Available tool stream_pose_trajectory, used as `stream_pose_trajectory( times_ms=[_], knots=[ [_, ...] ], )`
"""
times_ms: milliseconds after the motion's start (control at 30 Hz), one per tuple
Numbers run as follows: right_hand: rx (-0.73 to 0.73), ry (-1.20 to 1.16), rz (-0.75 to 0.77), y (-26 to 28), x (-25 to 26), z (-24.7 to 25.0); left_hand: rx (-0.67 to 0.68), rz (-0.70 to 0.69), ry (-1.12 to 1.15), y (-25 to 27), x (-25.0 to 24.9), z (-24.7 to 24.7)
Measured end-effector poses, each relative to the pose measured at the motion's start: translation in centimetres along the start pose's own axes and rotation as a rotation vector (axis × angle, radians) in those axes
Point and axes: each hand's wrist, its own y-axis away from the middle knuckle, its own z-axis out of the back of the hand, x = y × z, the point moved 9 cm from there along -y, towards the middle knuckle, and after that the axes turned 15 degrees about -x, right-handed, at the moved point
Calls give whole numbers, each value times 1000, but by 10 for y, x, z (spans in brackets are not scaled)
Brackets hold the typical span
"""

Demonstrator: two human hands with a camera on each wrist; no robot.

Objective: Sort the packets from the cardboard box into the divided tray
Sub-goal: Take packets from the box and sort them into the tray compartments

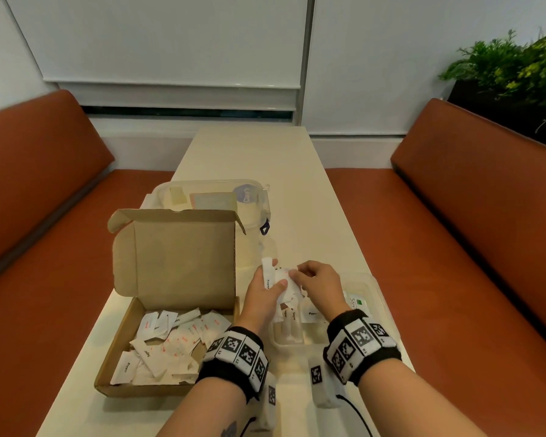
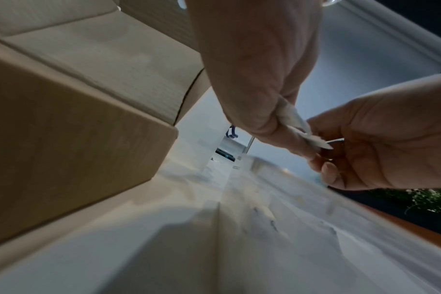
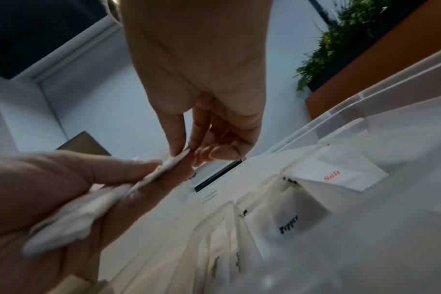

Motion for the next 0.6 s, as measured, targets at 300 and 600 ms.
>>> stream_pose_trajectory(
  times_ms=[300, 600],
  knots=[
    [-52, -184, -98, 0, -12, 12, -52, -26, -87, 4, -3, 4],
    [-40, -289, -171, 4, -23, 24, -73, -75, -133, 11, -6, -1]
  ],
)
